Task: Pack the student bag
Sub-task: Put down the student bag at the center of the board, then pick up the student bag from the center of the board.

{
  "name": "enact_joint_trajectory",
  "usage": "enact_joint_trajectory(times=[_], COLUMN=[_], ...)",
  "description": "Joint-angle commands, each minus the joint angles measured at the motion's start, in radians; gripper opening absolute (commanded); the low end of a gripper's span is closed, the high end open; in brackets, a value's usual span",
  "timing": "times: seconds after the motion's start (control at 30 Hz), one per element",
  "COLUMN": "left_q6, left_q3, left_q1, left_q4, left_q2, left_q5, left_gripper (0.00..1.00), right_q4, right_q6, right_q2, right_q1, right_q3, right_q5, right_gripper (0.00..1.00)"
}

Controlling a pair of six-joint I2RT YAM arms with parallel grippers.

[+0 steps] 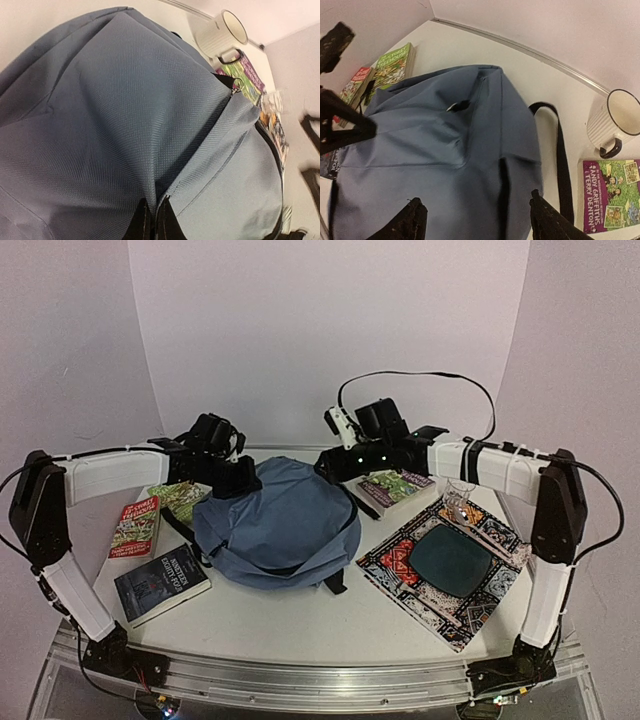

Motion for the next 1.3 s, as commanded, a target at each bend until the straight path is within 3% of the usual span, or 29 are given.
enact_joint_trajectory(times=[0.0,0.13,0.27,0.37,0.5,0.77,1.1,1.2,1.27], left_q6=[-0.169,-0.174,-0.136,-0.102,-0.099,-0.163,-0.171,-0.158,-0.153], left_q3=[0.093,0.109,0.107,0.054,-0.042,-0.332,-0.397,-0.383,-0.373], left_q1=[-0.019,-0.020,-0.018,-0.012,0.024,0.168,0.199,0.199,0.199], left_q4=[0.080,0.091,0.091,0.076,0.003,-0.081,-0.046,-0.005,0.015], left_q2=[0.011,0.071,0.079,0.018,-0.086,-0.267,-0.147,-0.091,-0.062], left_q5=[-0.166,-0.142,-0.074,-0.077,-0.100,-0.082,-0.087,-0.052,-0.025], left_gripper=[0.00,0.02,0.23,0.45,0.62,0.78,0.77,0.69,0.58], right_q4=[-0.008,-0.009,-0.008,-0.005,0.016,0.019,0.039,0.039,0.039], right_q6=[0.060,0.110,0.162,0.164,0.143,0.082,-0.021,-0.065,-0.095], right_q2=[-0.115,-0.114,-0.091,-0.071,-0.046,0.046,0.127,0.156,0.171], right_q1=[0.077,0.146,0.191,0.227,0.268,0.328,0.382,0.392,0.397], right_q3=[-0.068,-0.086,-0.100,-0.105,-0.100,-0.054,0.021,0.057,0.074], right_q5=[0.029,0.026,0.018,0.033,0.039,0.054,0.059,0.064,0.084], right_gripper=[0.74,0.77,0.78,0.78,0.80,0.80,0.80,0.80,0.79])
